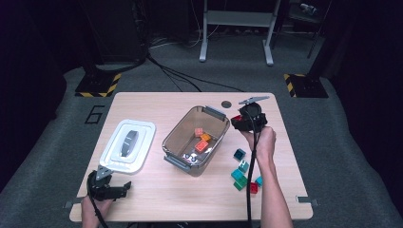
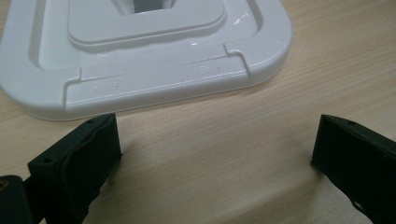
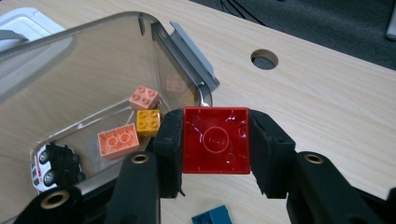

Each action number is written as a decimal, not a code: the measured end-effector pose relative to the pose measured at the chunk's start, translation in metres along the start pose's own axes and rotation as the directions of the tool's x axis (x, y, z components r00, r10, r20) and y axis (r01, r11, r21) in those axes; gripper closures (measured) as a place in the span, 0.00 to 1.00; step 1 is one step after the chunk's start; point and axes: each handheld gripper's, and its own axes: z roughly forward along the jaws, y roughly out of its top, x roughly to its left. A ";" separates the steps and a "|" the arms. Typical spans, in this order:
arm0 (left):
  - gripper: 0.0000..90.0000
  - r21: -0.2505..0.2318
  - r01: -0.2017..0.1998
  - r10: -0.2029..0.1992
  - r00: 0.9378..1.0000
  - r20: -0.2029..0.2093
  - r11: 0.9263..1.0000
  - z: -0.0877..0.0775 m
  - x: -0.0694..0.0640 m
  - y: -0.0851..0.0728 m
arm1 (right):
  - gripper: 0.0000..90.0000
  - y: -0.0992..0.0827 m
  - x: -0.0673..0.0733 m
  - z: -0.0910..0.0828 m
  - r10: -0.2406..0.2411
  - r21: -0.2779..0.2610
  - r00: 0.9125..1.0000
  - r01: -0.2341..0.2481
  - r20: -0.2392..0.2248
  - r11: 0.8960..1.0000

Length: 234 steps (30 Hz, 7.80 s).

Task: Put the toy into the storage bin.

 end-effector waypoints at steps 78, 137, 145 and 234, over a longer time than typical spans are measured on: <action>0.01 -0.001 0.001 -0.001 1.000 0.001 1.000 0.000 0.000 0.000 | 0.15 -0.081 -0.016 0.044 0.088 0.189 0.996 -0.087 0.006 0.978; 0.01 -0.001 0.001 -0.001 1.000 0.001 1.000 0.000 0.000 0.000 | 0.34 -0.098 -0.043 0.092 0.262 0.296 0.954 -0.295 0.148 0.909; 0.01 -0.001 0.001 -0.001 1.000 0.001 1.000 0.000 0.000 0.000 | 0.41 -0.110 -0.042 0.078 0.212 0.309 0.962 -0.256 0.170 0.916; 0.01 -0.008 0.003 -0.003 1.000 -0.002 1.000 0.000 0.000 0.000 | 0.65 0.018 0.049 0.041 -0.086 0.126 0.995 0.092 -0.055 0.988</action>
